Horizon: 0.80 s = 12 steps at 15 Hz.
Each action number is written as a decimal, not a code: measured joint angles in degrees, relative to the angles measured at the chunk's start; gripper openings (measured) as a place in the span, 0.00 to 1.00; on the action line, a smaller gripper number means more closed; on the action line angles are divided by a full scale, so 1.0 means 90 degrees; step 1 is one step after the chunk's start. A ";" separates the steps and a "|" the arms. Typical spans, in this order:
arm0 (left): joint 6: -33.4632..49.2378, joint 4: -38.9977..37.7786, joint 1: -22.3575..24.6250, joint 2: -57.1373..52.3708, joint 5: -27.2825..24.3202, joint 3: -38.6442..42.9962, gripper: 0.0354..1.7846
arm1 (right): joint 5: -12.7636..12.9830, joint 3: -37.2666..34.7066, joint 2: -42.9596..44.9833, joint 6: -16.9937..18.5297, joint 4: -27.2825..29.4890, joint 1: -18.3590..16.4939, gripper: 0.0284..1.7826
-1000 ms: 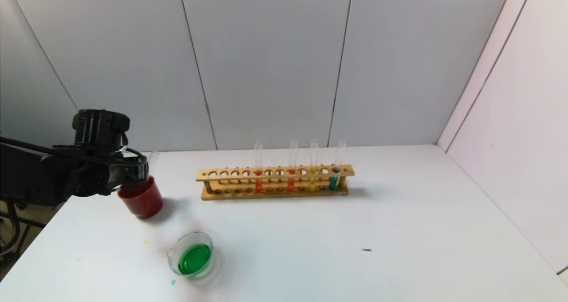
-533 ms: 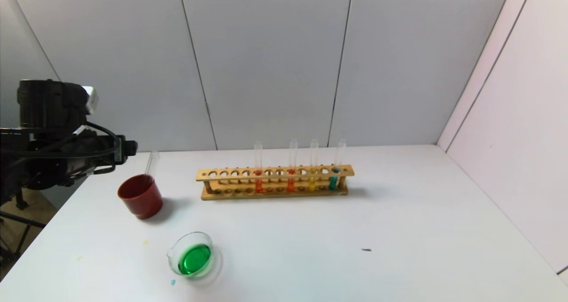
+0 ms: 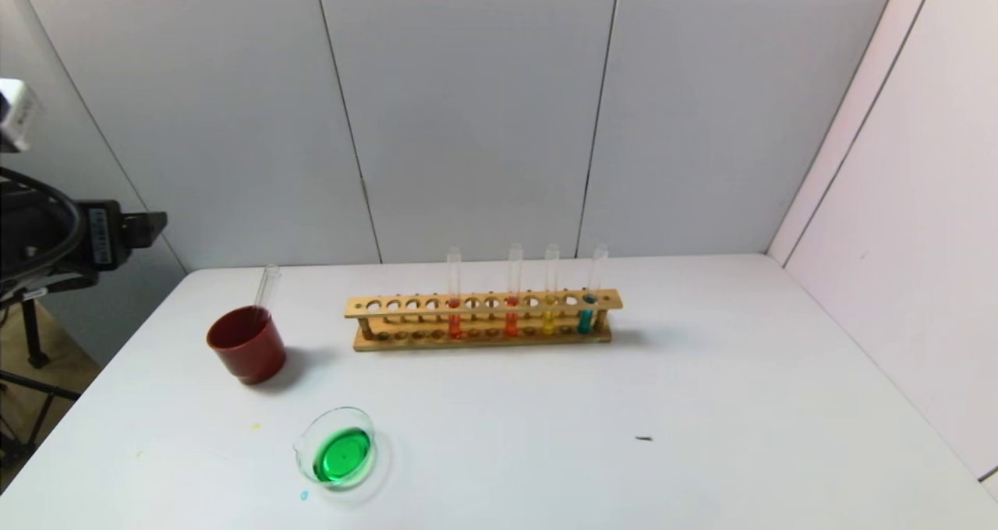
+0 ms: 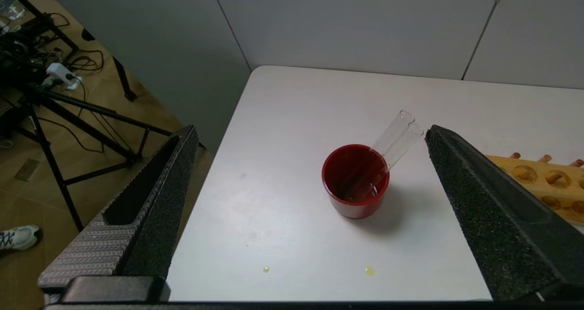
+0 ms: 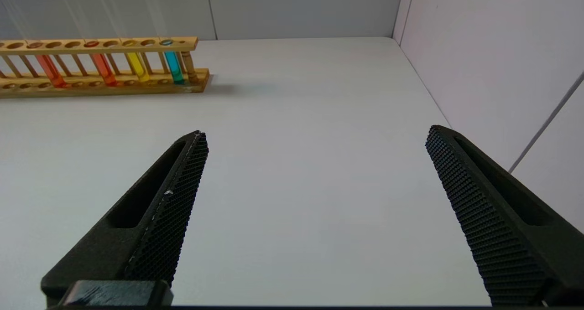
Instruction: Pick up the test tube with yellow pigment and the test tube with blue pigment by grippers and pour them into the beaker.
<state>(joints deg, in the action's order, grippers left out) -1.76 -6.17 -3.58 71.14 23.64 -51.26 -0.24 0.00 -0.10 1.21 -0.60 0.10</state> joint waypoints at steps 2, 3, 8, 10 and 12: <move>-0.0039 0.0612 0.0004 -0.0772 -0.0008 -0.0009 0.98 | 0.0000 0.0000 0.0000 0.0003 0.0000 0.0000 0.98; -0.0092 0.0926 0.0004 -0.1162 -0.0012 -0.0016 0.98 | 0.0000 0.0000 0.0000 0.0000 0.0003 -0.0003 0.98; -0.0306 0.2519 0.0000 -0.3152 -0.0045 0.0000 0.98 | 0.0003 0.0000 0.0000 0.0000 0.0000 -0.0003 0.98; -0.0438 0.3168 0.0080 -0.3929 0.0004 0.0000 0.98 | 0.0003 0.0000 0.0000 0.0000 0.0000 -0.0005 0.98; -0.0493 0.3870 0.0264 -0.4674 0.0019 0.0076 0.98 | 0.0000 0.0000 0.0000 0.0000 0.0000 -0.0003 0.98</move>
<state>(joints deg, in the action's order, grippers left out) -6.19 28.66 -1.21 29.07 23.81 -50.58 -0.24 0.00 -0.10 1.21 -0.60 0.07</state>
